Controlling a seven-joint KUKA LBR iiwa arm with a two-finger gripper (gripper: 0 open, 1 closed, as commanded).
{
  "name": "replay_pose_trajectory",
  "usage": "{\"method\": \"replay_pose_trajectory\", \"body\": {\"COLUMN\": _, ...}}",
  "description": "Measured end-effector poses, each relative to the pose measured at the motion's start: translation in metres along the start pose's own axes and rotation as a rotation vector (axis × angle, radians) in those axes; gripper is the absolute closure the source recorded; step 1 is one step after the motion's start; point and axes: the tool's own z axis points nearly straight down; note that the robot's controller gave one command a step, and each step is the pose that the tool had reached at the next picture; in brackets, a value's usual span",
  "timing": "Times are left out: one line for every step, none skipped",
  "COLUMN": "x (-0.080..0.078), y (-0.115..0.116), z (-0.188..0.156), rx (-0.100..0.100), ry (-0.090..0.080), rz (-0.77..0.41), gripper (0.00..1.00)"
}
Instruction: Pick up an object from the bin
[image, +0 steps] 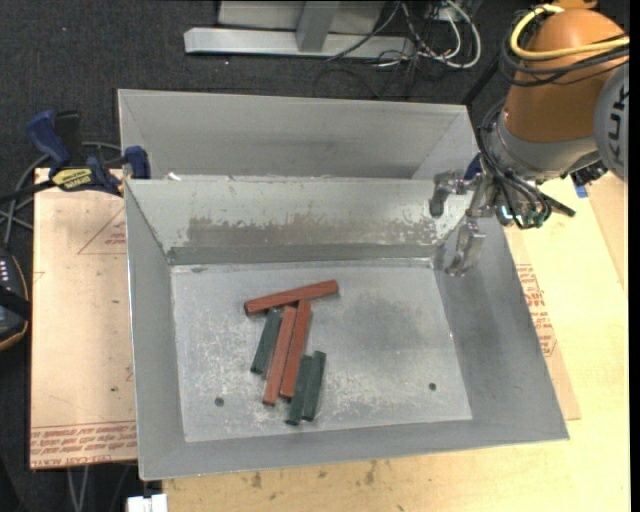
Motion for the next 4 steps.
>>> {"method": "replay_pose_trajectory", "body": {"x": 0.029, "y": 0.079, "z": 0.178, "rx": -0.001, "ry": 0.001, "rz": -0.053, "gripper": 0.0}}
{"method": "replay_pose_trajectory", "body": {"x": 0.028, "y": 0.164, "z": 0.141, "rx": -0.002, "ry": -0.011, "rz": -0.178, "gripper": 0.0}}
{"method": "replay_pose_trajectory", "body": {"x": 0.008, "y": 0.184, "z": 0.138, "rx": 0.001, "ry": -0.01, "rz": -0.253, "gripper": 0.0}}
{"method": "replay_pose_trajectory", "body": {"x": 0.012, "y": 0.183, "z": 0.173, "rx": 0.0, "ry": -0.002, "rz": -0.212, "gripper": 0.0}}
